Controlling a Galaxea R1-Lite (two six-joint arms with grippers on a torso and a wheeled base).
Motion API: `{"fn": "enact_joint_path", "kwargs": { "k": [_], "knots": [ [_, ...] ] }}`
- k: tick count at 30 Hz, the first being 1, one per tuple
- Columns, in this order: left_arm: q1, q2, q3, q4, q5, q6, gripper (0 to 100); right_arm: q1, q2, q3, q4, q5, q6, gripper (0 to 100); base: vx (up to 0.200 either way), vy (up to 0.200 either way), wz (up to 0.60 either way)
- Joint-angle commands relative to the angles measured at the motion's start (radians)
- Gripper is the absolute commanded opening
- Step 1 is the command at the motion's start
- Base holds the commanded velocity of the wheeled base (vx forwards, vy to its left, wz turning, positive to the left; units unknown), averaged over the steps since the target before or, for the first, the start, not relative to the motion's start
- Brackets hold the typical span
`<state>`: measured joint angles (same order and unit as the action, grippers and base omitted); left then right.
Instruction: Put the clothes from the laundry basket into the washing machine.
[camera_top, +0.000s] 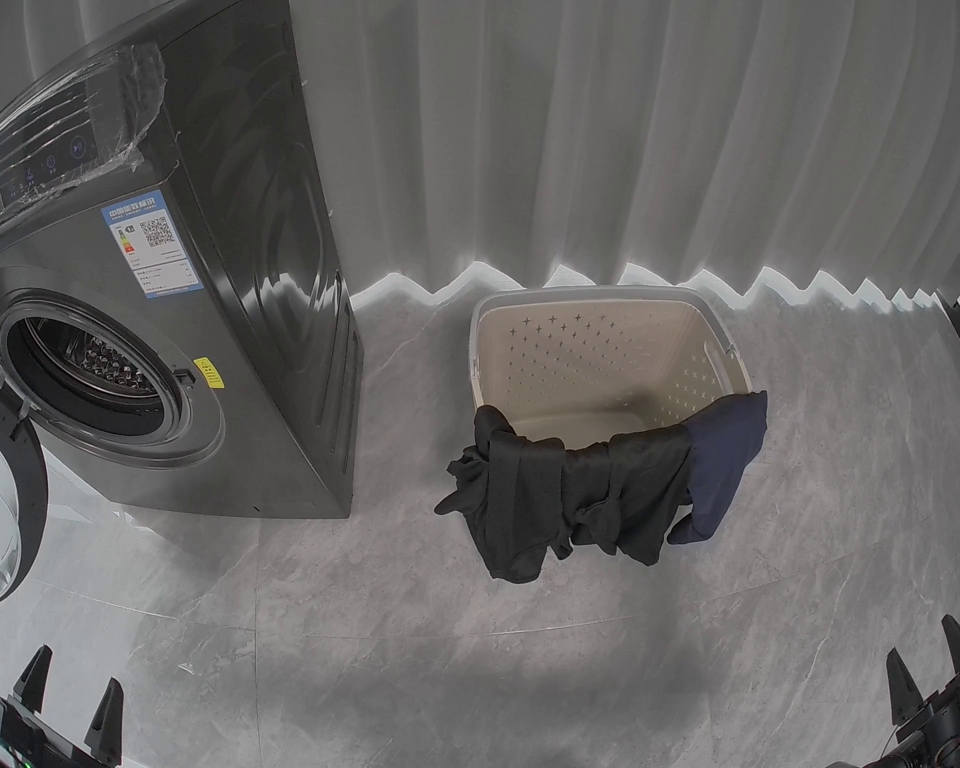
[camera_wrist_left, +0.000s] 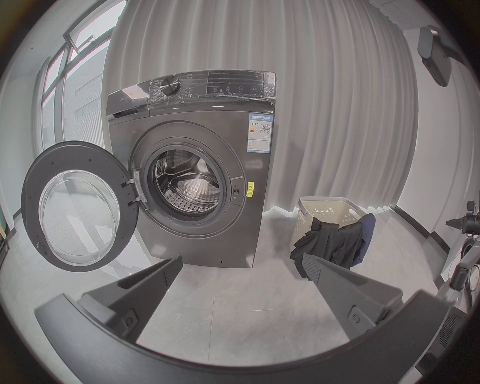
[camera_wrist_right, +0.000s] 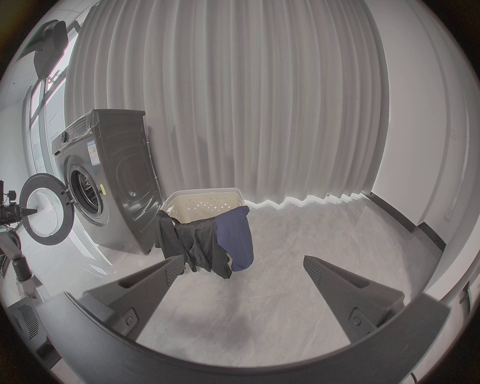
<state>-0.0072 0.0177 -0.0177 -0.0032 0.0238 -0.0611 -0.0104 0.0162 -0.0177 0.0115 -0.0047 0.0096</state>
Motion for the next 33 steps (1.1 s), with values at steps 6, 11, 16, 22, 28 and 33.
{"fn": "enact_joint_path", "kwargs": {
  "k": [6,11,16,22,28,33],
  "knots": [
    [0.000,-0.012,0.018,0.000,0.001,0.000,100,0.000,-0.010,0.013,0.001,0.000,0.000,100,0.000,0.000,-0.20],
    [0.000,-0.012,0.018,0.000,0.001,0.000,100,0.000,-0.009,0.013,0.001,0.000,0.000,100,0.160,0.000,0.00],
    [0.000,-0.012,0.018,0.000,0.001,0.000,100,0.000,-0.009,0.013,0.001,0.000,0.000,100,0.200,0.000,0.00],
    [0.000,-0.012,0.018,0.000,0.001,0.000,100,0.000,-0.009,0.013,0.001,0.000,0.000,100,0.100,0.000,0.00],
    [0.000,-0.012,0.018,0.000,0.001,0.000,100,0.000,-0.009,0.013,0.001,0.000,0.000,100,0.000,0.000,0.00],
    [0.001,-0.012,0.018,0.000,0.001,0.000,100,0.000,-0.009,0.013,0.001,0.000,0.000,100,0.000,-0.200,0.00]
  ]
}}
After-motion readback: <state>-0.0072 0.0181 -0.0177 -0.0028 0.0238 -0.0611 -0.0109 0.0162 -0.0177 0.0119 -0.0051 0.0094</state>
